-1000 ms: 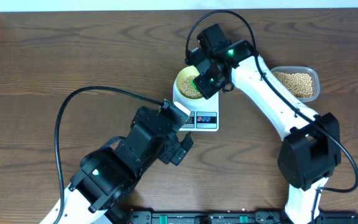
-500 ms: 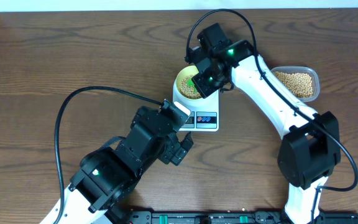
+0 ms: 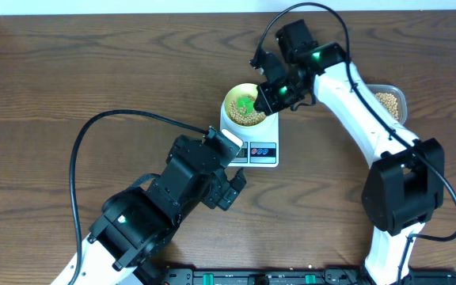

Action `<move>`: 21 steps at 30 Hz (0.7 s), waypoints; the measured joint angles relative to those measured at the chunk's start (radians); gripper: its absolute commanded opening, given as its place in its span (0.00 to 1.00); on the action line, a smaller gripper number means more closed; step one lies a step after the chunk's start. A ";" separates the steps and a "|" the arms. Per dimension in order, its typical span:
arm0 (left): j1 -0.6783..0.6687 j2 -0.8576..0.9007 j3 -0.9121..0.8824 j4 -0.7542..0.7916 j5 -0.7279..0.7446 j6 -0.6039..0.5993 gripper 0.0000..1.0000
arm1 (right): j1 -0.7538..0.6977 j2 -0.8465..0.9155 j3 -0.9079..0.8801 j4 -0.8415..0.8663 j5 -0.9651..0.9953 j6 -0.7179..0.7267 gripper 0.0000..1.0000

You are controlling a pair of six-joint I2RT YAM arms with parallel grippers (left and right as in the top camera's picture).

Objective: Scoop item into bowl and weigh 50g on scale

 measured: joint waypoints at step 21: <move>0.000 0.000 0.000 0.000 0.000 0.000 0.98 | -0.185 0.000 -0.001 -0.006 -0.372 0.024 0.01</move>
